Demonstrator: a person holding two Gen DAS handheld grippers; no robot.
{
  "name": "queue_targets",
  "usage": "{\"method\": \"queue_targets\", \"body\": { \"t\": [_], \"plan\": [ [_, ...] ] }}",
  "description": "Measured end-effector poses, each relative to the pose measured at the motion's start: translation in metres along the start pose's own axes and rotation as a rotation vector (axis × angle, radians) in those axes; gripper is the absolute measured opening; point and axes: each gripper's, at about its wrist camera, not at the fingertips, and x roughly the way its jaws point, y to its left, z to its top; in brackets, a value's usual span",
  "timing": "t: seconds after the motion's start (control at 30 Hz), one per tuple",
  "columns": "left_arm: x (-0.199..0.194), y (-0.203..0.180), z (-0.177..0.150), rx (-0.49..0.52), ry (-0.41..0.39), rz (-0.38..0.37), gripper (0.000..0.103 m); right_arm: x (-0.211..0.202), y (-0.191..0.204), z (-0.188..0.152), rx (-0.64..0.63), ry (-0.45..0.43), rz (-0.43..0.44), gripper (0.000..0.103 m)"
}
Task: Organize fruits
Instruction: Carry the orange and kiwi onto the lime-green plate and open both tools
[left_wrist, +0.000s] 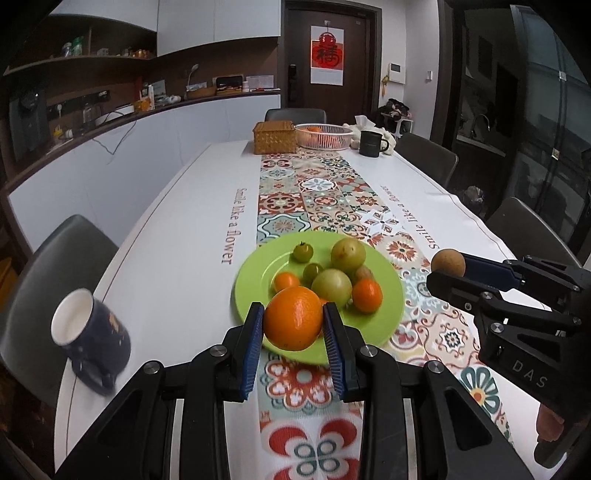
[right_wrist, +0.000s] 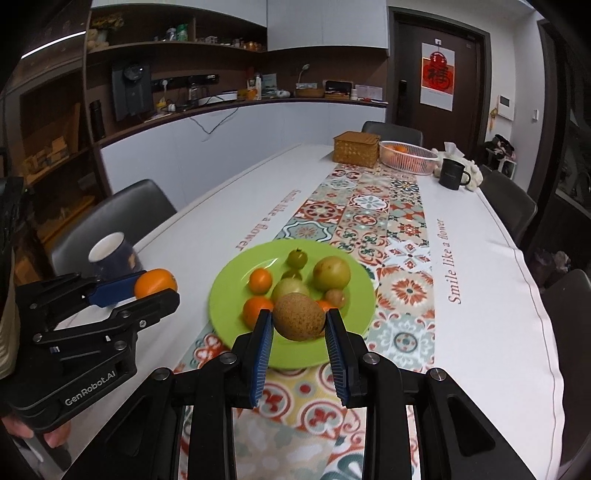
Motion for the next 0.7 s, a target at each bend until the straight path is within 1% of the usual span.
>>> {"method": "queue_targets", "body": {
  "t": [0.2, 0.3, 0.37, 0.47, 0.57, 0.7],
  "plan": [
    [0.030, 0.002, 0.020, 0.018, 0.019, -0.038, 0.032, 0.024, -0.007, 0.015, -0.009, 0.013, 0.004, 0.030],
    [0.050, 0.003, 0.028, 0.019, 0.044, -0.060, 0.032, 0.038, -0.009, 0.020, -0.012, 0.031, 0.010, 0.030],
    [0.064, 0.004, 0.031, 0.025, 0.059, -0.059, 0.032, 0.049, -0.011, 0.021, -0.010, 0.043, 0.018, 0.030],
    [0.082, 0.004, 0.033, 0.035, 0.083, -0.060, 0.032, 0.066, -0.015, 0.023, -0.006, 0.064, 0.018, 0.030],
    [0.099, 0.004, 0.034, 0.038, 0.107, -0.076, 0.032, 0.082, -0.020, 0.022, 0.005, 0.087, 0.026, 0.030],
    [0.111, 0.003, 0.032, 0.049, 0.126, -0.082, 0.032, 0.098, -0.024, 0.022, 0.010, 0.105, 0.033, 0.030]
  ]
}}
